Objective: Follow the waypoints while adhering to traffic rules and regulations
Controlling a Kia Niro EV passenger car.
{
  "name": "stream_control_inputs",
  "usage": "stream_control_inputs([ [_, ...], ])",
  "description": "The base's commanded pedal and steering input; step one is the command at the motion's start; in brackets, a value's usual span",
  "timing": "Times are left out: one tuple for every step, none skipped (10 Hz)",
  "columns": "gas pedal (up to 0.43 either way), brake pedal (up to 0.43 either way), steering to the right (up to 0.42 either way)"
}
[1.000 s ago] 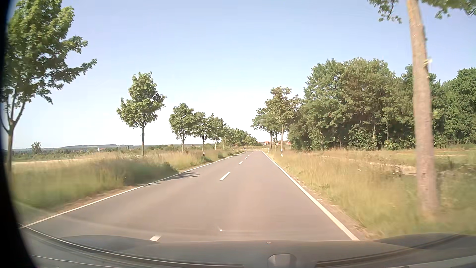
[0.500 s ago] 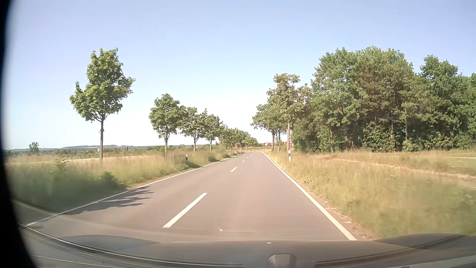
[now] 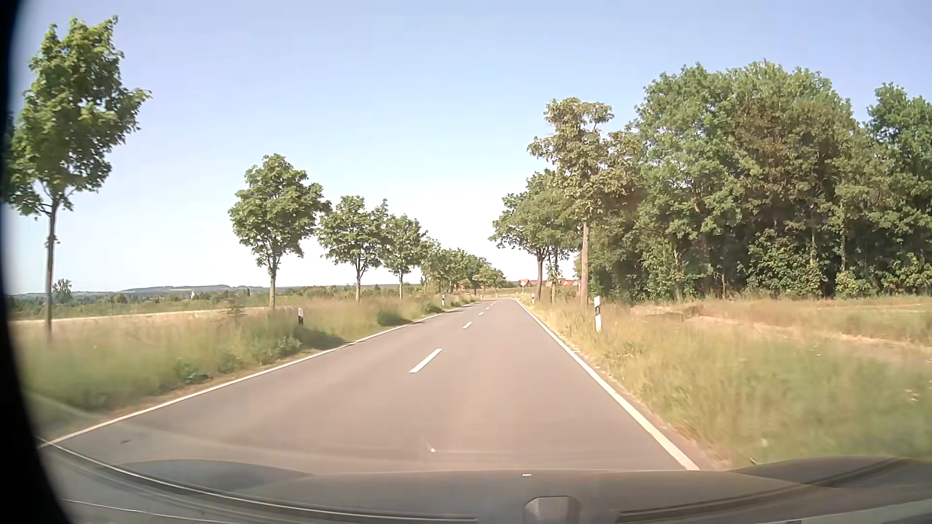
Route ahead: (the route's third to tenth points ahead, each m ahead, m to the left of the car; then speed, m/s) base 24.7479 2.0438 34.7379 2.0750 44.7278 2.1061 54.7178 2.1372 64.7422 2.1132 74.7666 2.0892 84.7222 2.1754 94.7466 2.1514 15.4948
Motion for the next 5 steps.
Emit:
stream_control_inputs([
  [0.189,0.006,0.000],
  [0.189,0.006,-0.001],
  [0.189,0.006,-0.001],
  [0.189,0.006,-0.001],
  [0.189,0.006,-0.001],
])
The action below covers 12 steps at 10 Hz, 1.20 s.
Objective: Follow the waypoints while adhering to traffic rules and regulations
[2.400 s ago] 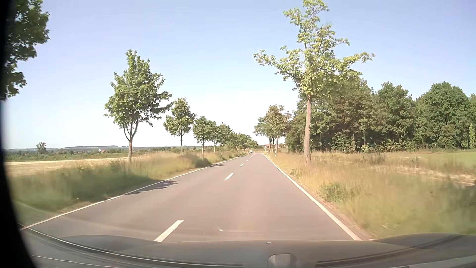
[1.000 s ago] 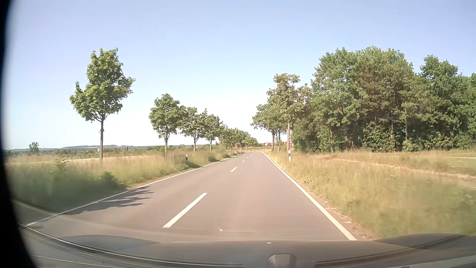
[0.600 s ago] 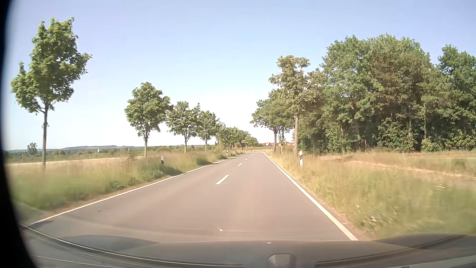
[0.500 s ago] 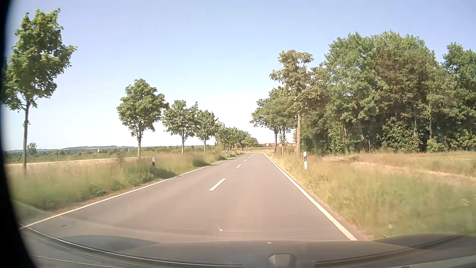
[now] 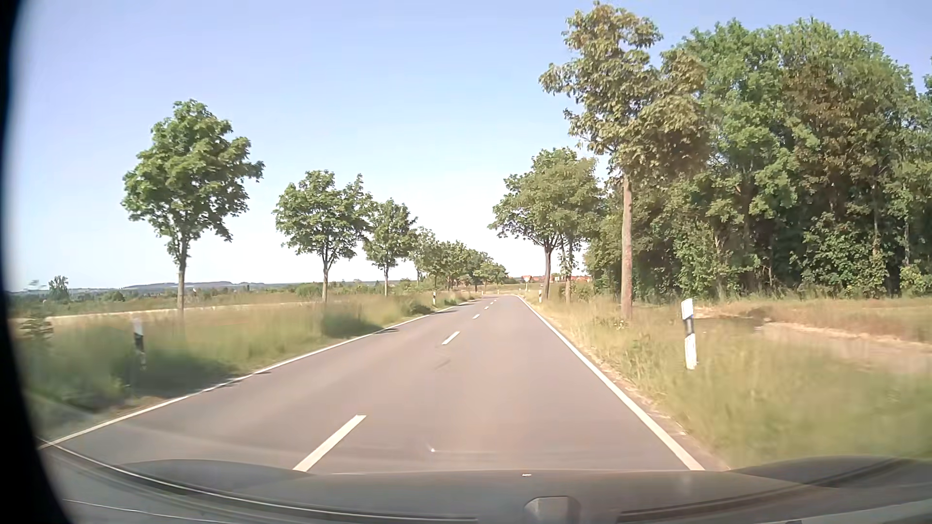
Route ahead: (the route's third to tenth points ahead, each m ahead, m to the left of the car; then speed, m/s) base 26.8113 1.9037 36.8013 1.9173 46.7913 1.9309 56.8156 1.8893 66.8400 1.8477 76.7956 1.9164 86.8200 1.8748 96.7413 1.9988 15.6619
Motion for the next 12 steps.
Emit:
stream_control_inputs([
  [0.189,0.000,-0.001],
  [0.189,0.006,-0.001],
  [0.189,0.006,0.000],
  [0.189,0.006,0.001],
  [0.189,0.006,0.002],
  [0.189,0.006,0.003],
  [0.189,0.006,0.006],
  [0.189,0.006,0.007],
  [0.189,0.006,0.007],
  [0.189,0.006,0.006],
  [0.189,0.006,0.004],
  [0.189,0.006,0.004],
])
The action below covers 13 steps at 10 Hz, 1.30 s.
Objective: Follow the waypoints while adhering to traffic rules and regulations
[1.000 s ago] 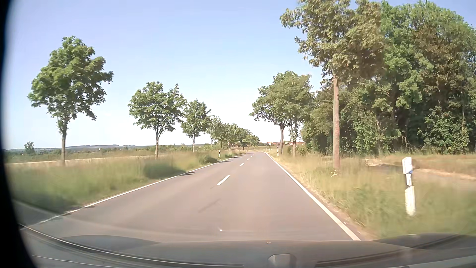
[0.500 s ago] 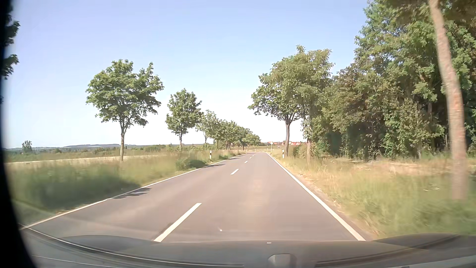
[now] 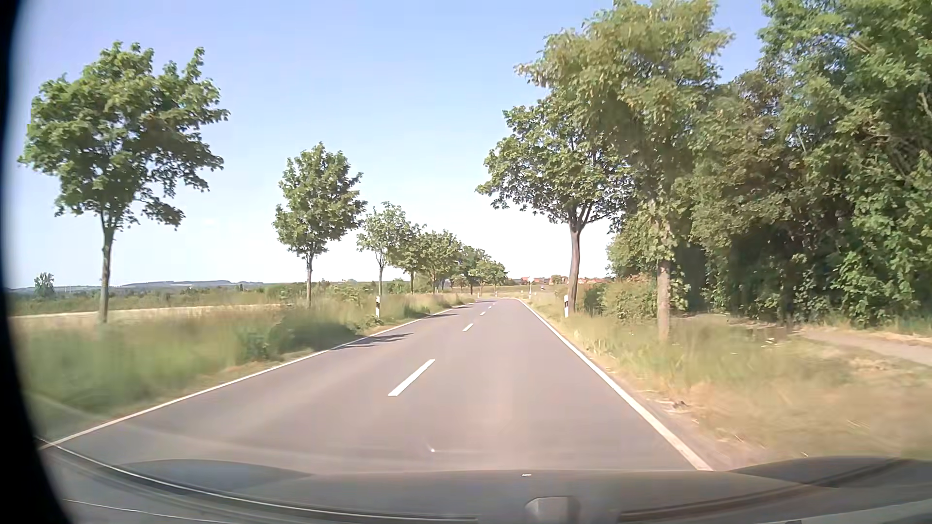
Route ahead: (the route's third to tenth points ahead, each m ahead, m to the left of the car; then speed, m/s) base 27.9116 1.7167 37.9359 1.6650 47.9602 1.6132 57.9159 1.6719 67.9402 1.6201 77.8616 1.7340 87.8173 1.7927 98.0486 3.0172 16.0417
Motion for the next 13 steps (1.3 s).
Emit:
stream_control_inputs([
  [0.189,0.006,0.004],
  [0.189,0.006,0.004],
  [0.189,0.006,0.004],
  [0.189,0.006,0.003],
  [0.189,0.006,0.003],
  [0.189,0.006,0.003],
  [0.189,0.006,0.003],
  [0.189,0.006,0.003],
  [0.177,0.006,0.003],
  [0.177,0.006,0.003],
  [0.177,0.006,0.003],
  [0.177,0.006,0.003],
  [0.177,0.006,0.003],
])
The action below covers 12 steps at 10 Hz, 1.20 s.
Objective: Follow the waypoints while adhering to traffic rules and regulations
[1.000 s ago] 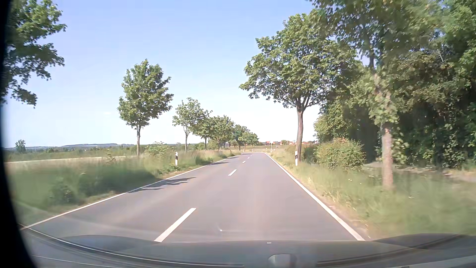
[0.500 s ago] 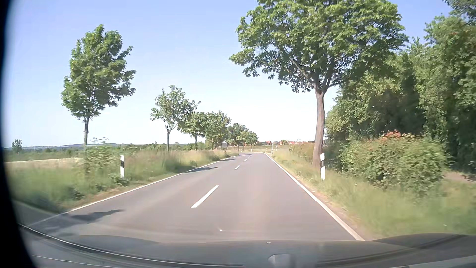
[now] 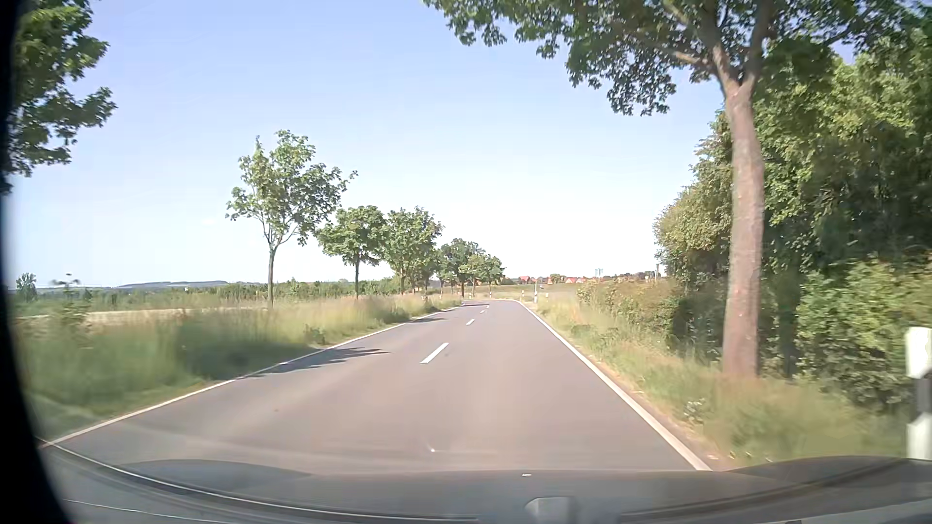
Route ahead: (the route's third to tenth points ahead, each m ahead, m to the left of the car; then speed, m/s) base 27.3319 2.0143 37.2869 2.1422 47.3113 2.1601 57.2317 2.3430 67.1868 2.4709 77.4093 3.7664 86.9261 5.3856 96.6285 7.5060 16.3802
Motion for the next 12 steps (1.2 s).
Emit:
stream_control_inputs([
  [0.177,0.006,0.003],
  [0.177,0.006,0.003],
  [0.177,0.006,0.003],
  [0.177,0.006,0.003],
  [0.177,0.006,0.003],
  [0.177,0.006,0.002],
  [0.169,0.006,0.001],
  [0.157,0.006,0.001],
  [0.157,0.006,-0.001],
  [0.157,0.000,-0.002],
  [0.157,0.006,-0.002],
  [0.157,0.006,-0.002],
])
